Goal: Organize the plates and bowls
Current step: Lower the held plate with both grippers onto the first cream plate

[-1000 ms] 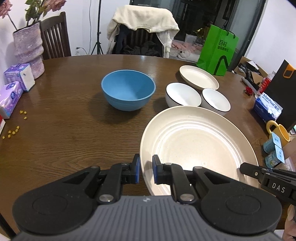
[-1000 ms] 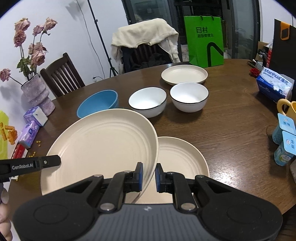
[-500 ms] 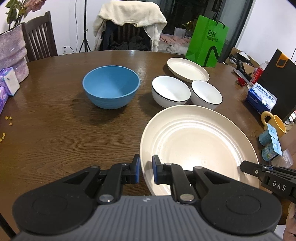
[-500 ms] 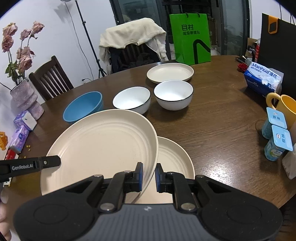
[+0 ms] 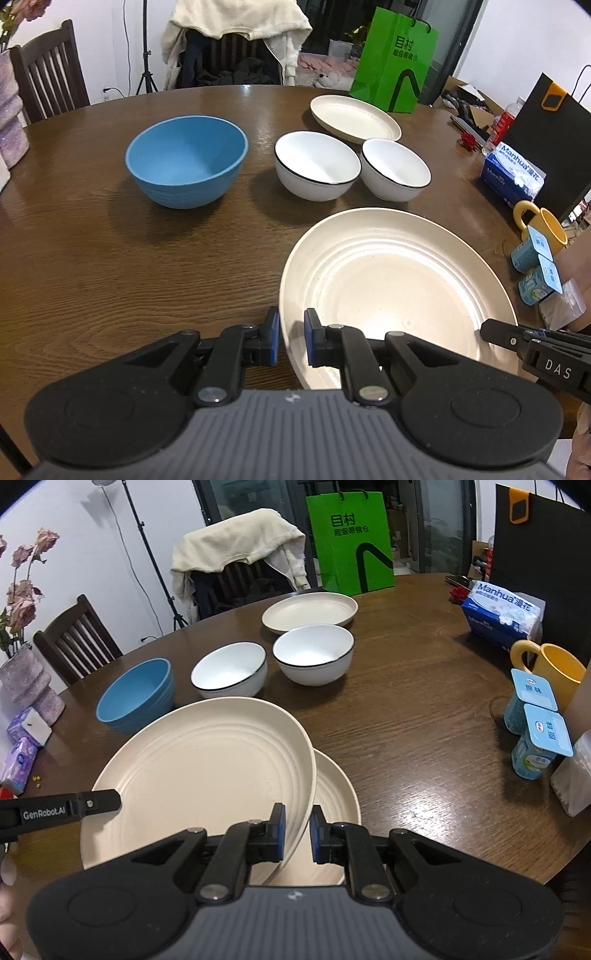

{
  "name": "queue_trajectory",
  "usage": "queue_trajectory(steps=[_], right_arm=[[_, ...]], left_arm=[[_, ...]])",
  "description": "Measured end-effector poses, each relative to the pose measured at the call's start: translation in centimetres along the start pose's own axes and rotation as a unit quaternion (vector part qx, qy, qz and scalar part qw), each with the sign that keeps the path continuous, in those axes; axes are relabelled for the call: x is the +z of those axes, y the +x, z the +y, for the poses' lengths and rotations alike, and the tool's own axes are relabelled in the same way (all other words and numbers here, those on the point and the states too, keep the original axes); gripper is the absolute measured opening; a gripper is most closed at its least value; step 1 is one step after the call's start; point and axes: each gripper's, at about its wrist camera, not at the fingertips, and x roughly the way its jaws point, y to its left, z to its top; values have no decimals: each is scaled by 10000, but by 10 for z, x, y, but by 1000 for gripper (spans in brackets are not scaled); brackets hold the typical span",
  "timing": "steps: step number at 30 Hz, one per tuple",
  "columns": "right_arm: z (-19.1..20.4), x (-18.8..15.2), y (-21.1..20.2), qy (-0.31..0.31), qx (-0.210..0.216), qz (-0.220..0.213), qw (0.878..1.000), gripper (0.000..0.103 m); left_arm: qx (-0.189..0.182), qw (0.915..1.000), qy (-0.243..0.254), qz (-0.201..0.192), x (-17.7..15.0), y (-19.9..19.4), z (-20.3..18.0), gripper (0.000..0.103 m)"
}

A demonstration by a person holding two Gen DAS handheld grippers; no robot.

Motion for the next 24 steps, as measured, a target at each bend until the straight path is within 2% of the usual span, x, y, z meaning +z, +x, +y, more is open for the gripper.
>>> queue_trajectory(steps=[24], right_arm=[[-21,-6,34,-36,-294,246,9993,14]], left_arm=[[5,9993,193,333,-4,47,-11,13]])
